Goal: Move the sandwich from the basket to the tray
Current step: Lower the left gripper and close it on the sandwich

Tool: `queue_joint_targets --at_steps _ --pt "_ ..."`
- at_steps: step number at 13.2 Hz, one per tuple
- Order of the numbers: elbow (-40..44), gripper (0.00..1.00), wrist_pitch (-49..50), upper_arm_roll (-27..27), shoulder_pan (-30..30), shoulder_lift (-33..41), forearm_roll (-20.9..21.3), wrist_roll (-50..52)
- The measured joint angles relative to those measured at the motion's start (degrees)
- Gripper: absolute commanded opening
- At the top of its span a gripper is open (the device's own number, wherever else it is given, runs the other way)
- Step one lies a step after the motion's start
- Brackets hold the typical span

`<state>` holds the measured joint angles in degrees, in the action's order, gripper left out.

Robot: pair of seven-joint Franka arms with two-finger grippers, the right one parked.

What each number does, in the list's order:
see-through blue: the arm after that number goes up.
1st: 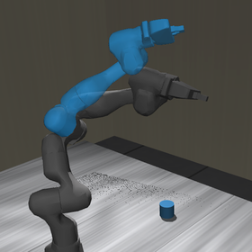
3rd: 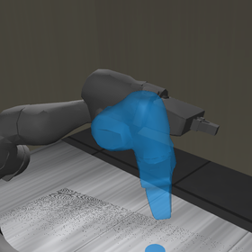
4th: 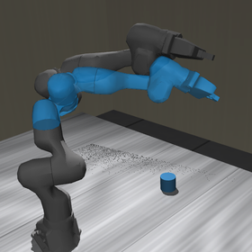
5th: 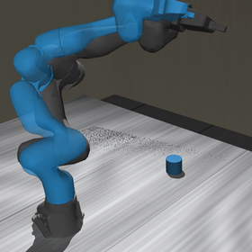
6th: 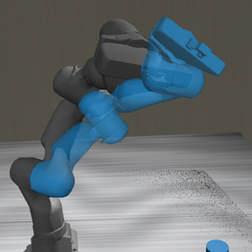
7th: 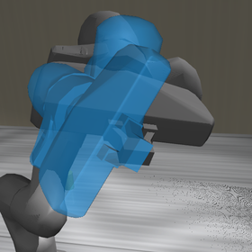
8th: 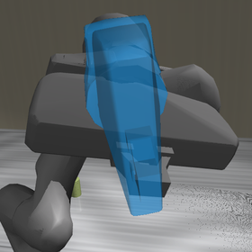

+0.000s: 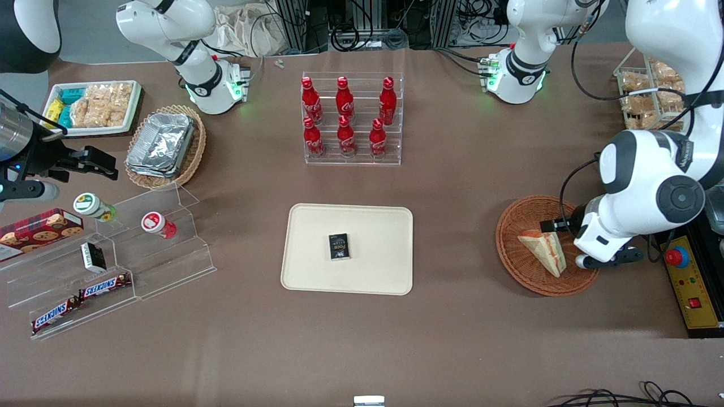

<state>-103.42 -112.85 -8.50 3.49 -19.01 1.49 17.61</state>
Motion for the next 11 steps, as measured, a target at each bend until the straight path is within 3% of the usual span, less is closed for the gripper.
queue_joint_targets --at_steps 5,11 --pt "-0.04 0.94 -5.85 0.13 0.06 -4.67 0.0 10.37" --pt "-0.38 0.92 -8.56 0.72 0.39 -8.19 0.0 13.77"
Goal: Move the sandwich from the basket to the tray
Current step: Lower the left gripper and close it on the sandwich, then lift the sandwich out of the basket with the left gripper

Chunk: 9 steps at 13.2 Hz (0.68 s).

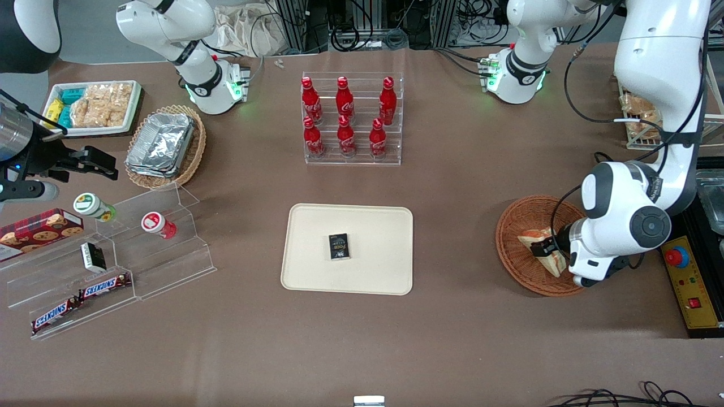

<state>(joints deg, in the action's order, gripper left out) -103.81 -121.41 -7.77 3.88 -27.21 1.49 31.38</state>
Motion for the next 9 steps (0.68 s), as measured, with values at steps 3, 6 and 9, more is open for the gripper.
queue_joint_targets --at_steps 3,6,9 --pt "-0.85 0.84 -1.87 0.3 0.12 -0.98 0.0 0.38" --pt "-1.86 0.54 -3.17 0.45 1.47 -0.99 0.0 0.47" --pt "-1.81 0.16 -3.56 0.36 1.76 -0.57 0.0 0.72"
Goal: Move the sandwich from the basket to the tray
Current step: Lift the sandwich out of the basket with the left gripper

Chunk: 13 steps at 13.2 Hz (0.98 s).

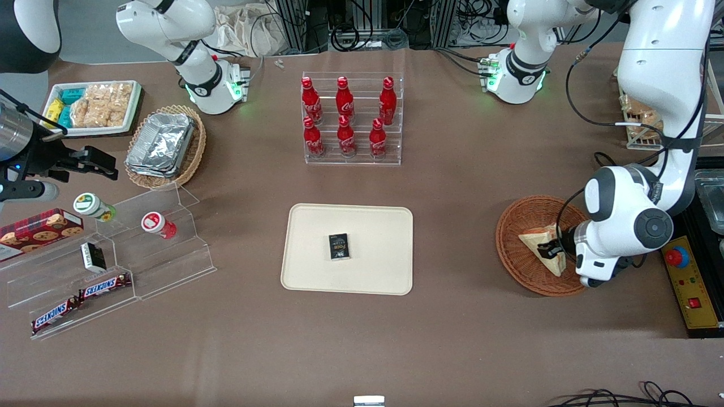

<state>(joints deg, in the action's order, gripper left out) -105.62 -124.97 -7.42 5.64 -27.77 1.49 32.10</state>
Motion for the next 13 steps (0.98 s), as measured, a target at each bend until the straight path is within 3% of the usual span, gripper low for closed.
queue_joint_targets --at_steps 2,7,13 --pt "0.17 0.01 0.09 -0.18 -0.02 1.02 0.0 0.18" --pt "4.94 0.0 6.92 -0.96 -1.16 4.57 0.03 0.16" --pt "23.9 0.0 29.38 -1.93 -3.75 6.79 0.04 0.12"
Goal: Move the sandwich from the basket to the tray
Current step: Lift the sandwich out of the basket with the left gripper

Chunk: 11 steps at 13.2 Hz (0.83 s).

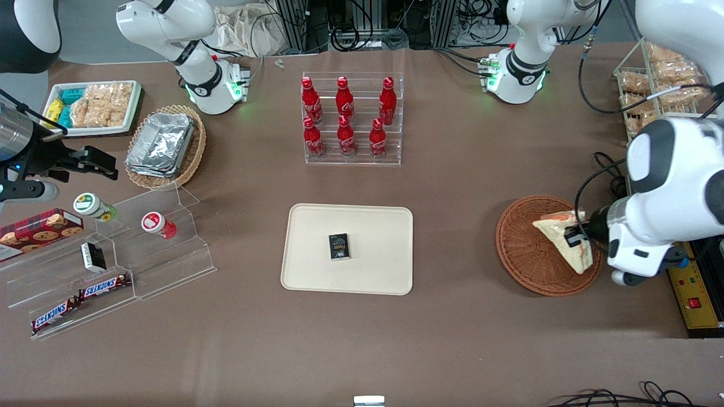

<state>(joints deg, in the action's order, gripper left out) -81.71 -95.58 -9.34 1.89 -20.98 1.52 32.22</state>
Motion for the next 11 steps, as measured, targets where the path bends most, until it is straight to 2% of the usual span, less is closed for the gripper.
queue_joint_targets --at_steps 3,8,11 --pt "2.83 0.0 1.41 -3.5 -0.11 0.39 -0.01 0.0" --pt "2.54 0.0 1.59 -13.1 -0.58 -0.01 0.25 0.06" --pt "2.32 0.0 1.57 -20.77 -0.87 -2.26 5.57 0.37"
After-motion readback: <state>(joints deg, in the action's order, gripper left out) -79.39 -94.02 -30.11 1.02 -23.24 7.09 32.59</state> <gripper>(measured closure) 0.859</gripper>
